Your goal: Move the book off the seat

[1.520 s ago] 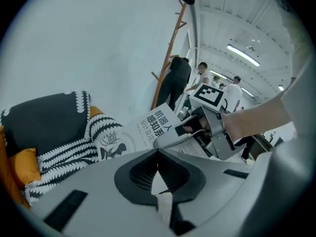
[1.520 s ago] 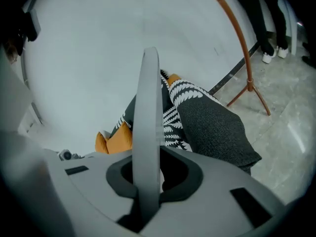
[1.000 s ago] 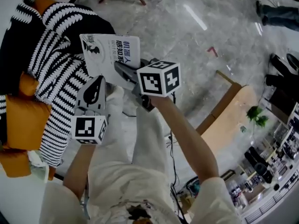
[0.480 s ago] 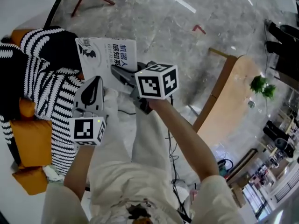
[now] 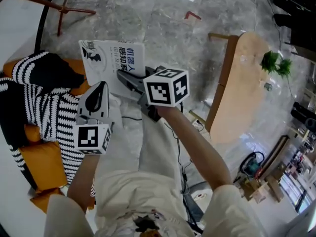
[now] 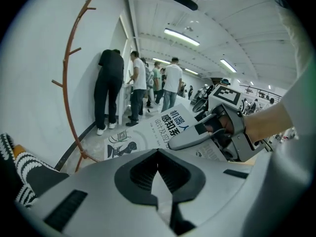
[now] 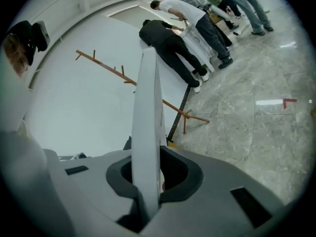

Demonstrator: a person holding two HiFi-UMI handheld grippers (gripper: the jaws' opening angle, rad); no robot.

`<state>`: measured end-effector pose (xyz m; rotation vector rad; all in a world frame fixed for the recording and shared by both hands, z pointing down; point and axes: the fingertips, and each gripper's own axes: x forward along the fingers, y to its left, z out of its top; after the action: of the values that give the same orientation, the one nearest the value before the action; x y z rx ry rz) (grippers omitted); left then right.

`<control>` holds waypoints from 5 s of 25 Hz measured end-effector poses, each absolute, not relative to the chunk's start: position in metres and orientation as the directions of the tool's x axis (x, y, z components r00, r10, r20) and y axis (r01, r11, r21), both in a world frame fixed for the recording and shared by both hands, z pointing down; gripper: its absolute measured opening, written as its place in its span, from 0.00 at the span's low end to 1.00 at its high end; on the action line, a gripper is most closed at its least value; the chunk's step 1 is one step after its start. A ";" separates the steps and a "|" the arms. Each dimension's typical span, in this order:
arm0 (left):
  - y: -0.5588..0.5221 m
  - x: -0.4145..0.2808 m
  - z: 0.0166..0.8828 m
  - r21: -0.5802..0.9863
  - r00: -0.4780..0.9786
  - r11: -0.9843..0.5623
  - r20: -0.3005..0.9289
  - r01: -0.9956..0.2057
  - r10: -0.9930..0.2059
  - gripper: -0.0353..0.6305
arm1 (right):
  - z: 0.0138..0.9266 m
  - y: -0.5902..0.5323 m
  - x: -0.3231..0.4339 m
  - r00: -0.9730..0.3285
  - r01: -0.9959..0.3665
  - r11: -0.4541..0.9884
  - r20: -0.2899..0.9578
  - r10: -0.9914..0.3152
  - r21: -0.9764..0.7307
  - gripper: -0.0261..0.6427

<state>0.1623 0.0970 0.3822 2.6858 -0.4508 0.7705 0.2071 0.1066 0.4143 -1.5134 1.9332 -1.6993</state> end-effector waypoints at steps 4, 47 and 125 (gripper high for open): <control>0.126 0.202 0.379 0.202 0.817 -0.931 0.558 -0.304 -0.146 0.06 | 0.414 0.141 0.246 -0.414 -0.540 -0.204 0.469 -0.780 -0.816 0.11; 0.480 0.505 0.386 0.192 0.674 -0.894 0.599 0.404 0.433 0.06 | 0.441 0.527 0.536 0.274 -0.233 -0.446 0.382 -0.883 -0.864 0.11; 0.715 0.574 0.498 0.258 0.452 -0.710 0.619 0.655 0.642 0.07 | 0.660 0.943 0.602 0.627 0.446 -0.784 0.776 -0.070 -0.431 0.34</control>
<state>0.5741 0.7153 0.4977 2.6923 1.2022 1.1349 0.6025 0.9429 0.6601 -2.2391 -0.2938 -1.1029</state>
